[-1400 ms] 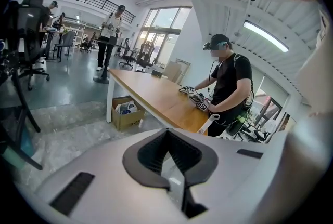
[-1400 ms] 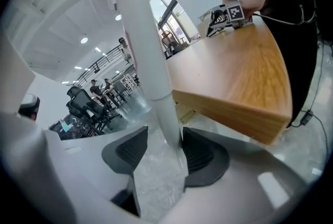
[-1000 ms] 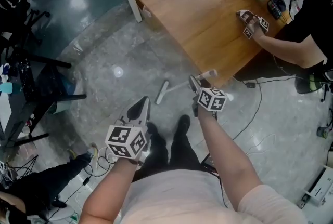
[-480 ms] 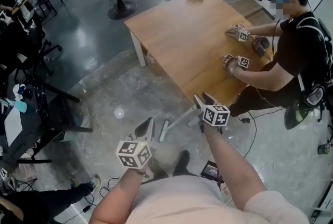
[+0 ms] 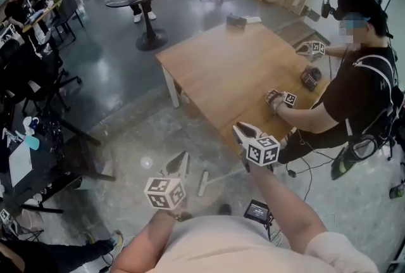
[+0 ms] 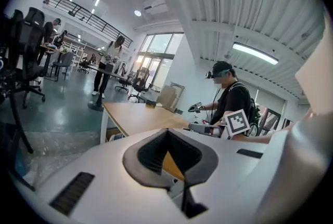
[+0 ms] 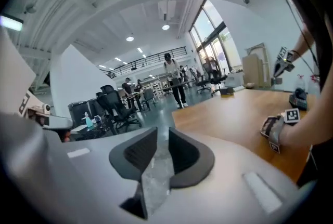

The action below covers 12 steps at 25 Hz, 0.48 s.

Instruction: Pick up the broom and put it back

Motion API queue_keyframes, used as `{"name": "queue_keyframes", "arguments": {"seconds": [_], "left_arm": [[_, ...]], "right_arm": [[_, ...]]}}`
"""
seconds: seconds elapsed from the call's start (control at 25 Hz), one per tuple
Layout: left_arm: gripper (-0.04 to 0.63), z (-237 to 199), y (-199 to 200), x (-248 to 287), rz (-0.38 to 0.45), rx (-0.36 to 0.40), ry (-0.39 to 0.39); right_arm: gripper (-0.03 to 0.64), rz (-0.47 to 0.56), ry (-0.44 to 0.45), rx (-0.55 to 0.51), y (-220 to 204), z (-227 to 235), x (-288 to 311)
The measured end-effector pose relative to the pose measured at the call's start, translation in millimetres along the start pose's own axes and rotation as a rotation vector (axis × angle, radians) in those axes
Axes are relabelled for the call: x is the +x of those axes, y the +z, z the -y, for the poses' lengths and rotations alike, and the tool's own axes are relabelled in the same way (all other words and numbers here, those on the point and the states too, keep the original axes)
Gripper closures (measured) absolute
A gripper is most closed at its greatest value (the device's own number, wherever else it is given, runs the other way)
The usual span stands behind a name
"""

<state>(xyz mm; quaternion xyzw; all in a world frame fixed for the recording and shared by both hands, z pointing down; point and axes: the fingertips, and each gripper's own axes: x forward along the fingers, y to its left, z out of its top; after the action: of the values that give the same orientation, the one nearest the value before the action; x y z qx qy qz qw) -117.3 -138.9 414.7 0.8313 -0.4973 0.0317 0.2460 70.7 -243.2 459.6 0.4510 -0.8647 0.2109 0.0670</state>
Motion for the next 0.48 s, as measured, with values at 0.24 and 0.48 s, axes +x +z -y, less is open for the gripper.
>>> {"name": "queue_keyframes", "arguments": {"seconds": [0.24, 0.48], "left_arm": [[0.591, -0.6, 21.6, -0.7, 0.039, 0.020, 0.006], [0.591, 1.4, 27.2, -7.8, 0.062, 0.031, 0.011]], "right_arm": [[0.614, 0.093, 0.137, -0.125, 46.4, -78.8, -18.4], [0.615, 0.143, 0.195, -0.158, 64.0, -118.2, -32.3]]}}
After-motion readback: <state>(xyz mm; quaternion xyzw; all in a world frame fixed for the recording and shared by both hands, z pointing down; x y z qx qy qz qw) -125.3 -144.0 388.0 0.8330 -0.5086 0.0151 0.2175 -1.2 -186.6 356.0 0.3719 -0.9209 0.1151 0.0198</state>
